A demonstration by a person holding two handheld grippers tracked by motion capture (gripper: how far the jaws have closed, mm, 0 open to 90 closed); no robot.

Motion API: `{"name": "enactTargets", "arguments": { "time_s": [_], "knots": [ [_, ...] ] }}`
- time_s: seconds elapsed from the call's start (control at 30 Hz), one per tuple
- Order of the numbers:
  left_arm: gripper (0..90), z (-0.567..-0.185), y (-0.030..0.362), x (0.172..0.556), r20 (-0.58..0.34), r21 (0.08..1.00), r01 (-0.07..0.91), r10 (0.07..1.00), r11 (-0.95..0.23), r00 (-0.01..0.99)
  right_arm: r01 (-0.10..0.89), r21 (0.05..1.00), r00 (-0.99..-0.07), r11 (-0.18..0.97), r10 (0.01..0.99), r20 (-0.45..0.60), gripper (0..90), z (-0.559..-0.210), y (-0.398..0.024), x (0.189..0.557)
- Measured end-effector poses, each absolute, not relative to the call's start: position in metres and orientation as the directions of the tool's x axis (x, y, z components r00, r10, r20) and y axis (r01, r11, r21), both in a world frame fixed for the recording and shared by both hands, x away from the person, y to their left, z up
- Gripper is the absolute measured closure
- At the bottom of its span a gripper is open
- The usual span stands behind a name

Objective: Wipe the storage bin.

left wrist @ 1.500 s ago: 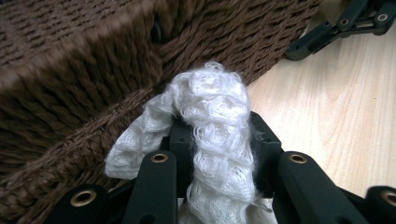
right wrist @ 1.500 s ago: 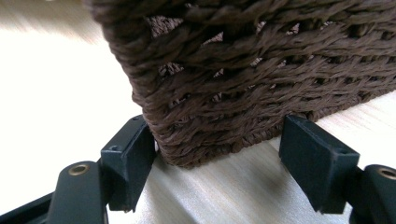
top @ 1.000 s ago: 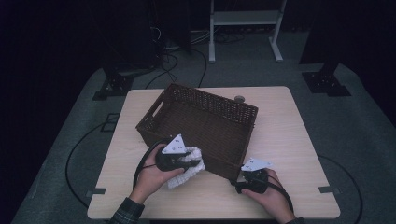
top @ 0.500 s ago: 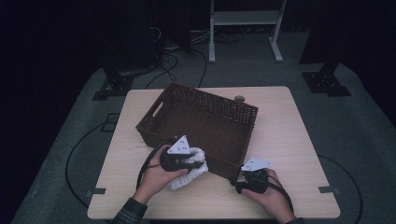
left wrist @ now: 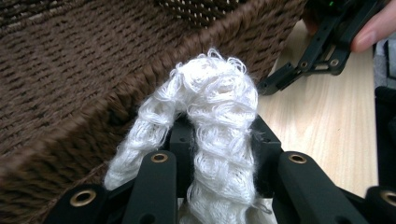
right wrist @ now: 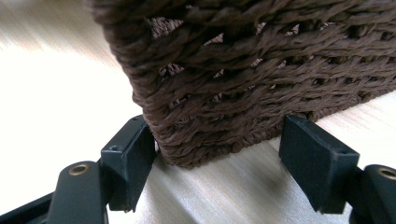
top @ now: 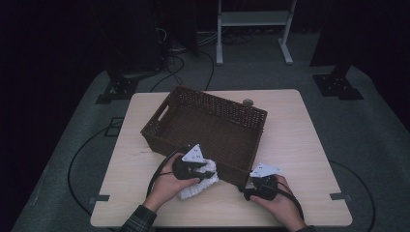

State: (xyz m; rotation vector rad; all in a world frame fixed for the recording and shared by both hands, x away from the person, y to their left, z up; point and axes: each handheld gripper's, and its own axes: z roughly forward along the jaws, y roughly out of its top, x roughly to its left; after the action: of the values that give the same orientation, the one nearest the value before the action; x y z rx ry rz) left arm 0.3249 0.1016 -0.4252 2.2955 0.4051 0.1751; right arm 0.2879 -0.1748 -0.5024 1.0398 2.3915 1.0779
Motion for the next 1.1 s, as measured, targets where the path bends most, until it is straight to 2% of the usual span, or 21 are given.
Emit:
{"name": "enactTargets", "arguments": {
  "time_s": [0.63, 1.1],
  "knots": [
    [68.2, -0.462, 0.086, 0.329, -0.025, 0.638, 0.281, 0.345, -0.717, 0.938, 0.489, 0.747, -0.685, 0.451, 0.729, 0.008, 26.7, -0.502, -0.175, 0.288],
    [68.2, -0.428, 0.089, 0.317, 0.002, 0.724, 0.219, 0.319, -0.654, 0.948, 0.488, 0.747, -0.685, 0.452, 0.728, 0.008, 26.7, -0.502, -0.175, 0.288]
  ]
}}
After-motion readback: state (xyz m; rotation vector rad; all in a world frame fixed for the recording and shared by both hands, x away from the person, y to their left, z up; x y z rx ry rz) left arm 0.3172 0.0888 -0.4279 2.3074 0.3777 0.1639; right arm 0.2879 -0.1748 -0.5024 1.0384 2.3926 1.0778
